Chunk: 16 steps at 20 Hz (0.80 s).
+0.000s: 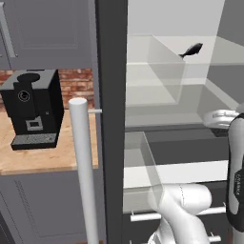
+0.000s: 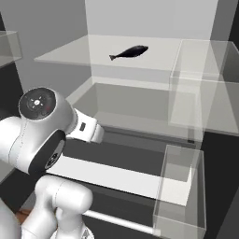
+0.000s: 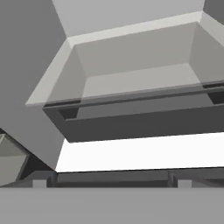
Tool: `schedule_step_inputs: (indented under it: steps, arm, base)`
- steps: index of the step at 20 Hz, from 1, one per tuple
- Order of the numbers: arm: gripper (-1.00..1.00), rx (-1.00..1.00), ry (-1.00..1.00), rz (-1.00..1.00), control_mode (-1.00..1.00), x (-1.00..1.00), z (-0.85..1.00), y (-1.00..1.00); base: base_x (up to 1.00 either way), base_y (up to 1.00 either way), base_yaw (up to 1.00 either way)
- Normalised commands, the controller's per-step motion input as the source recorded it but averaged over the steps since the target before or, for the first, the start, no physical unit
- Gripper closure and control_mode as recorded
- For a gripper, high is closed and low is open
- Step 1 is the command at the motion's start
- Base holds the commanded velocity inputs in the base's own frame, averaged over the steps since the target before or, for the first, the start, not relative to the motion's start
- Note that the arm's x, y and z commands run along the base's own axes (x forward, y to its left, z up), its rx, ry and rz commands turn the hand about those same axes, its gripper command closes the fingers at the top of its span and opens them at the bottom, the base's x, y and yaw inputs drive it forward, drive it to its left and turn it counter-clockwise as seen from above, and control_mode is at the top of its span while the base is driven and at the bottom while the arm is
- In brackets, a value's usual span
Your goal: Gather the carrot and eggplant from the fridge and place them on a tray on the dining counter. Then gather the fishs from the fridge and place them on the other tray.
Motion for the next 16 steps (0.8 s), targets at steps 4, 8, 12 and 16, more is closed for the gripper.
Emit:
schedule_step_inputs:
  steps: [4,8,12,16]
  arm:
    - [-1.0,-0.04,0.0,-0.07,-1.0,0.42,0.94,0.0]
    - [-1.0,-0.05,0.03,-0.13,-1.0,0.39,0.68,0.0]
    - [-1.0,-0.05,0.02,-0.16,-1.0,0.51,0.32,-0.01]
    - [-1.0,-0.05,0.0,-0.1,-1.0,0.62,0.01,-0.16]
  base:
    - [0.0,0.0,0.0]
    - [0.0,0.0,0.0]
    - [0.0,0.0,0.0]
    - [0.0,0.0,0.0]
